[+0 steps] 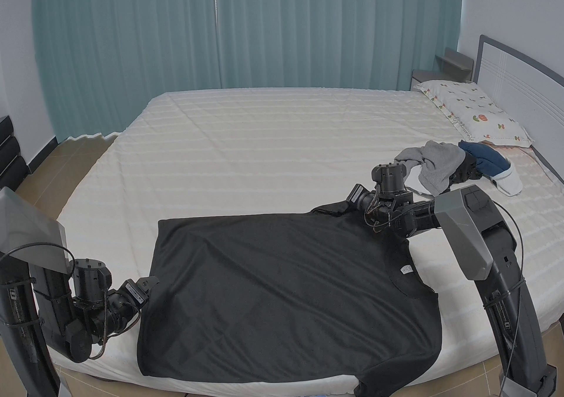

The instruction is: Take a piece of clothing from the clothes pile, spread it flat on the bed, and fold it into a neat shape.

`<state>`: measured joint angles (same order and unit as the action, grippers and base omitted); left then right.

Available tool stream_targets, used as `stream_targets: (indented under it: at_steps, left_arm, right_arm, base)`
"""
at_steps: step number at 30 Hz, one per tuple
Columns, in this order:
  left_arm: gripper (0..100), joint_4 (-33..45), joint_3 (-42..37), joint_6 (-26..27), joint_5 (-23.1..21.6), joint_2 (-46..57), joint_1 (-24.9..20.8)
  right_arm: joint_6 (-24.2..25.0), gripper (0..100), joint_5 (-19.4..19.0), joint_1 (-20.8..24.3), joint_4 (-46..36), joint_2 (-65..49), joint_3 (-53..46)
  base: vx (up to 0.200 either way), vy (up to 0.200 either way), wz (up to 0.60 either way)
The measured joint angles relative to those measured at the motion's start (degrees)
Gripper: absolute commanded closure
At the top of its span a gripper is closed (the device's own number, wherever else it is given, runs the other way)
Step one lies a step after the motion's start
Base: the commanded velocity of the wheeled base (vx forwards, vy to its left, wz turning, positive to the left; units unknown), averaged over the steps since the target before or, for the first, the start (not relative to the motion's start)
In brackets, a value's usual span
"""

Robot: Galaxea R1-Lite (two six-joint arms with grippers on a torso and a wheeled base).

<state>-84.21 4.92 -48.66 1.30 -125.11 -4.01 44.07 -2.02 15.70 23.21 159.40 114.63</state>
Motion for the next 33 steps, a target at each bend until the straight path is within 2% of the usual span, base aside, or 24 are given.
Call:
stream_targets:
  at_steps: [5, 10, 14, 20, 21, 33]
  left_arm:
    - [0, 0.0, 0.06, -0.02, 0.06, -0.27, -0.09]
    - [0, 0.02, 0.09, 0.0, 0.06, -0.39, -0.1]
    - [0, 0.0, 0.09, -0.02, 0.11, -0.41, -0.26]
    - [0, 0.02, 0.02, -0.11, 0.46, -0.52, -0.73]
    - [0, 0.0, 0.02, -0.16, 0.5, -0.57, -0.83]
    - [0, -0.04, 0.09, -0.22, 0.59, -0.74, -1.05]
  right_arm:
    - [-0.99, 100, 0.15, -0.33, 1.55, 0.49, -0.02]
    - [-3.4, 100, 0.68, -0.4, 10.31, 1.35, -0.02]
    - [-9.75, 100, 2.95, -0.57, 17.87, 2.54, -0.07]
    - [-16.37, 100, 4.27, -0.4, 21.54, 5.32, -0.02]
    - [-17.09, 0, 4.32, -0.4, 21.57, 5.89, -0.02]
    - [-17.27, 0, 4.86, -2.56, 20.22, 6.63, -0.32]
  base:
    - [0.0, 0.0, 0.0]
    - [0.0, 0.0, 0.0]
    - [0.0, 0.0, 0.0]
    - [0.0, 0.0, 0.0]
    - [0.0, 0.0, 0.0]
    - [0.0, 0.0, 0.0]
